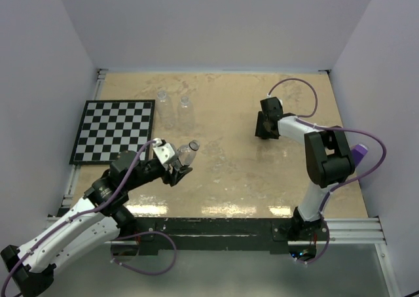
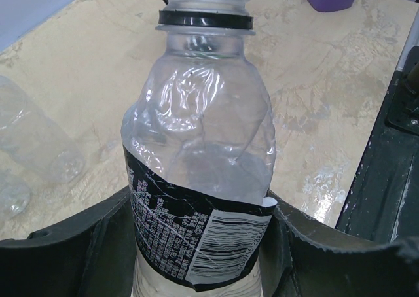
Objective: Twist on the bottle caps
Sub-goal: Pick up the bottle cap from the center of the board.
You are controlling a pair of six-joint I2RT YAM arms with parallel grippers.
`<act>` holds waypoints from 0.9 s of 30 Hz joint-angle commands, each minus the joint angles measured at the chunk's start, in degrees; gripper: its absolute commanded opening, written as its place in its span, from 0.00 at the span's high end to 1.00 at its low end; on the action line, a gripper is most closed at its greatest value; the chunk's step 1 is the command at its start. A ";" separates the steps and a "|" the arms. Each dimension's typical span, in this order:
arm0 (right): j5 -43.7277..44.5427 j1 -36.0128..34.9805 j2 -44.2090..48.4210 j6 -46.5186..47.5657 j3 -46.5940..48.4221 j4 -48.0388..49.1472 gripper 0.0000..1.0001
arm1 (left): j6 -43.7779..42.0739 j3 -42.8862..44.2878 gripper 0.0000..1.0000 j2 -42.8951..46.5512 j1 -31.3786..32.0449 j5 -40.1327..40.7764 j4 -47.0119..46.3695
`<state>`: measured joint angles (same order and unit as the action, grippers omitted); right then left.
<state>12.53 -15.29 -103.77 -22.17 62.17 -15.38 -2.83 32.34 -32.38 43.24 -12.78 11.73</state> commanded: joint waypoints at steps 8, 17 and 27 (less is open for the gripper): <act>1.79 0.35 -1.00 1.34 1.99 0.79 0.60 | -1.56 0.71 0.92 -0.49 -0.09 0.47 -0.48; 2.15 0.26 3.82 3.80 1.20 0.79 0.77 | -3.06 1.06 0.97 -1.98 -0.18 -0.84 0.93; -10.33 -5.09 20.42 11.18 0.93 -2.99 0.92 | -5.87 0.45 0.99 -2.33 -0.44 -4.62 -1.00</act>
<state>8.40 -16.71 -91.42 -15.25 62.26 -17.39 -6.35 32.34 -34.76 43.13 -14.81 13.02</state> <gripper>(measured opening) 0.352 0.650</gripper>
